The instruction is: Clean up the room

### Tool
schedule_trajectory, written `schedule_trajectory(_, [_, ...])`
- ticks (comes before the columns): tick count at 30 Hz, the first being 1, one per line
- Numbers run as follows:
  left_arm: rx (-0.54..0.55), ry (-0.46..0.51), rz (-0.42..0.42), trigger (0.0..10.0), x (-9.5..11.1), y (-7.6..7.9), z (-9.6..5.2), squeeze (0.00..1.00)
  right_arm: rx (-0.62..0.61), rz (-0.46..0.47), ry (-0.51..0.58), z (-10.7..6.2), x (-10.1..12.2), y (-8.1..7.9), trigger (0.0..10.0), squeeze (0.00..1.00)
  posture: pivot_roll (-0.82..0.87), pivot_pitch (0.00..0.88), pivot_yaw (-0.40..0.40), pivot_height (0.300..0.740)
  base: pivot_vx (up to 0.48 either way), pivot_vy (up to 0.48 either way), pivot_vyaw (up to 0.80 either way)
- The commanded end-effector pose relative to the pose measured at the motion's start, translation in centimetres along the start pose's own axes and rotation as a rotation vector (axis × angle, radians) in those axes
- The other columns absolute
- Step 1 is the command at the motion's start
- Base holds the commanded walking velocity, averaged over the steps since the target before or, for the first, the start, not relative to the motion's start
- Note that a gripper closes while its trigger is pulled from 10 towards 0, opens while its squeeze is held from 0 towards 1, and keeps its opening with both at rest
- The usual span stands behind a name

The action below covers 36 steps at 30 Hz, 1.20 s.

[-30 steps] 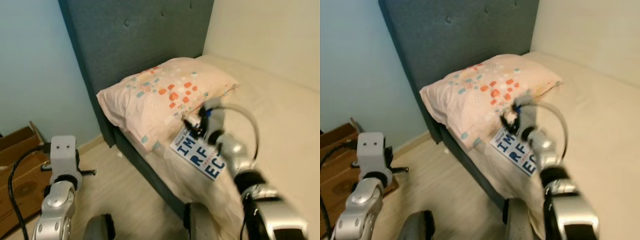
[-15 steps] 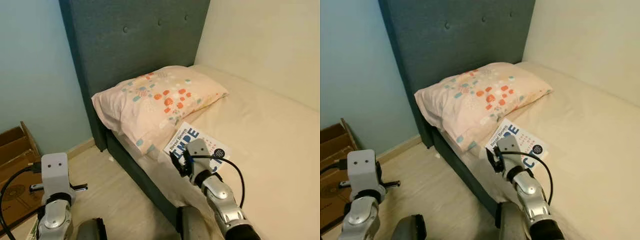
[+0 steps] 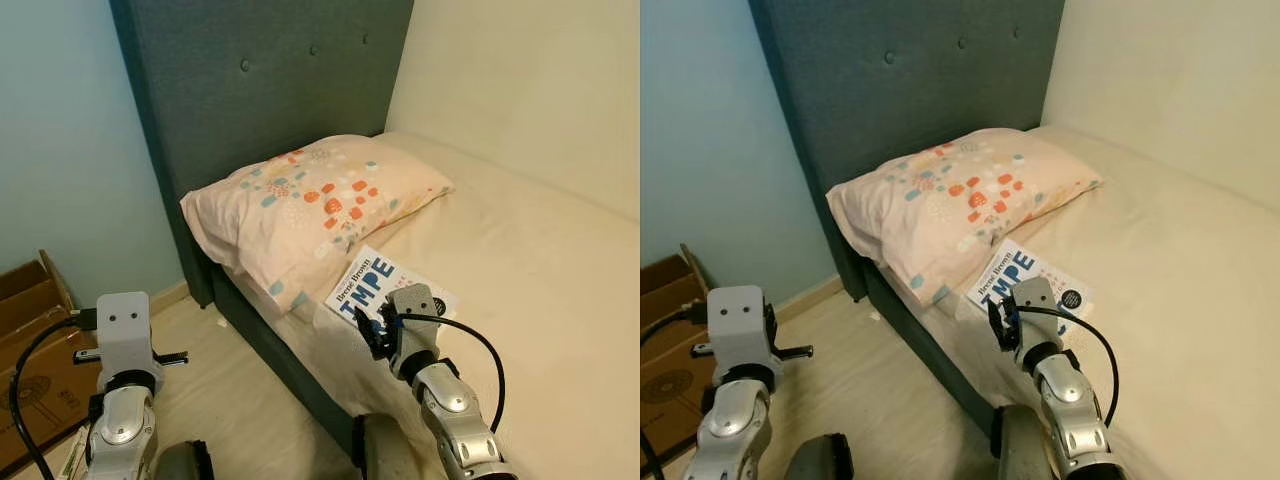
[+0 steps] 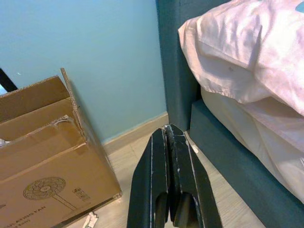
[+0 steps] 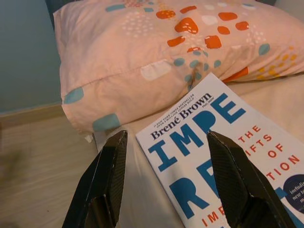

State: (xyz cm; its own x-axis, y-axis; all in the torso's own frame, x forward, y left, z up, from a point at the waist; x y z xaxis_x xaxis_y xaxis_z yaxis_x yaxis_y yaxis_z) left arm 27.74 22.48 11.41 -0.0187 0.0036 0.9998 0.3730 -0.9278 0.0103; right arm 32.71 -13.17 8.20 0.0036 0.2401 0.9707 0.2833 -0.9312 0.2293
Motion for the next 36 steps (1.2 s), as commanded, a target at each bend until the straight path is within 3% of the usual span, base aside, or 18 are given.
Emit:
schedule_trajectory(1, [-0.01,-0.01,0.005,10.0,-0.3,0.2,0.0,0.0,-0.01,0.018,-0.013,-0.3,-0.1,0.0,10.0,0.0,-0.01,0.086,-0.07,0.603,0.0,0.0,0.0])
schedule_trajectory(36, [-0.015,0.013,0.008,10.0,0.1,0.3,0.4,0.0,-0.008,0.028,-0.013,-0.2,1.1,0.0,10.0,0.0,-0.01,0.073,-0.068,0.703,0.0,0.0,0.0])
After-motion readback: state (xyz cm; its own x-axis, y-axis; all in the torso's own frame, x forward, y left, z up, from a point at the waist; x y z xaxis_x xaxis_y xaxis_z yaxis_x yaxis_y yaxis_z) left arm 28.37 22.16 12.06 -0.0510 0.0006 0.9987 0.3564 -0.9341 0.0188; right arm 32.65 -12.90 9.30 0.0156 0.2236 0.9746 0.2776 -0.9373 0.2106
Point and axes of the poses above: a point about 5 cm out from each wrist's last joint towards the gripper, its own z axis pointing out of the wrist towards the gripper, its own x axis along the axis of the wrist's last joint, y = z × x, the point moved 3 cm from there along z, pointing out of the wrist towards the gripper, and after that the axes turned 7 degrees about -z, right-handed, at the moved point
